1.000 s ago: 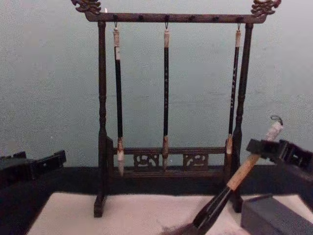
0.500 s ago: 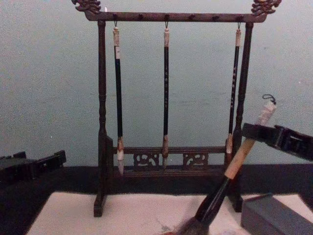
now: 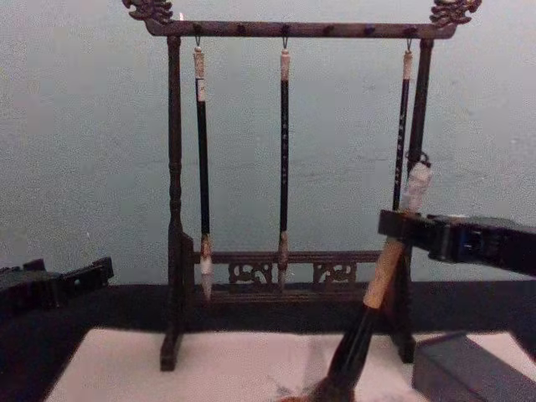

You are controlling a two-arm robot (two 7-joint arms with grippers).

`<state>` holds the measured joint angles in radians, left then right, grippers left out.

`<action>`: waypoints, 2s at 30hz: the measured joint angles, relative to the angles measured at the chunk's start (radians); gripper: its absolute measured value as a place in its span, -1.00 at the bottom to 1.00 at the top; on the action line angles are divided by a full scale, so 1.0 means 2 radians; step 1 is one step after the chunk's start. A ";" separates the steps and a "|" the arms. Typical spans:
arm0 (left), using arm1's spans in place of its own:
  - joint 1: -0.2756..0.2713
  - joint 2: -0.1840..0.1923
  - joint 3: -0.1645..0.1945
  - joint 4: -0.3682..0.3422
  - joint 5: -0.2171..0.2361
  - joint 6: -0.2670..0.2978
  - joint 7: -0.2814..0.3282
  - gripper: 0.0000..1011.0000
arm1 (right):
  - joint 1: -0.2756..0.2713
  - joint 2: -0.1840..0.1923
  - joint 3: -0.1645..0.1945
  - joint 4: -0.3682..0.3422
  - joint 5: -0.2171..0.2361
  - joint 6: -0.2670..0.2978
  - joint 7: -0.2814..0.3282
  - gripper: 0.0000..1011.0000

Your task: Pick up the brush from the inkstone, write on the paper, then place the brush back to its original position.

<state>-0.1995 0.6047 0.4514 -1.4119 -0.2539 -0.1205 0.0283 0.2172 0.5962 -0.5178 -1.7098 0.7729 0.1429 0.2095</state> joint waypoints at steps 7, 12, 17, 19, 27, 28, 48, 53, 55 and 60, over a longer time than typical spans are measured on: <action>0.000 0.000 0.000 0.000 0.000 0.000 0.000 0.98 | 0.010 0.015 -0.016 -0.020 -0.054 0.003 0.013 -0.65; 0.000 0.000 0.000 0.000 0.000 0.000 0.000 0.98 | 0.012 0.022 -0.019 -0.032 -0.082 0.000 0.022 -0.65; 0.000 0.000 0.000 0.000 0.000 0.000 0.000 0.98 | 0.011 0.025 -0.017 -0.042 -0.097 -0.006 0.029 -0.65; 0.000 0.000 0.000 0.000 0.000 0.000 0.000 0.98 | 0.010 0.026 -0.015 -0.046 -0.101 -0.008 0.030 -0.65; 0.000 0.000 0.000 0.000 0.000 0.000 0.000 0.98 | 0.004 0.028 -0.006 -0.061 -0.120 -0.017 0.038 -0.65; 0.000 0.000 0.000 0.000 0.000 0.000 0.000 0.98 | 0.004 0.028 -0.005 -0.062 -0.122 -0.018 0.038 -0.65; 0.000 0.000 0.000 0.000 0.000 0.000 0.000 0.98 | -0.026 0.039 0.007 -0.118 -0.113 -0.025 0.111 -0.65; 0.000 0.000 0.000 0.000 0.000 0.000 0.000 0.98 | -0.038 0.034 0.004 -0.126 -0.111 -0.025 0.124 -0.65; 0.000 0.000 0.000 0.000 0.000 0.000 0.000 0.98 | -0.044 0.031 0.002 -0.126 -0.111 -0.024 0.129 -0.65; 0.000 0.000 0.000 0.000 0.000 0.000 0.000 0.98 | -0.052 0.023 -0.001 -0.116 -0.109 -0.024 0.137 -0.65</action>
<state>-0.1995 0.6047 0.4514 -1.4119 -0.2539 -0.1205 0.0283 0.1138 0.6424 -0.5197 -1.9423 0.5545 0.0953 0.4829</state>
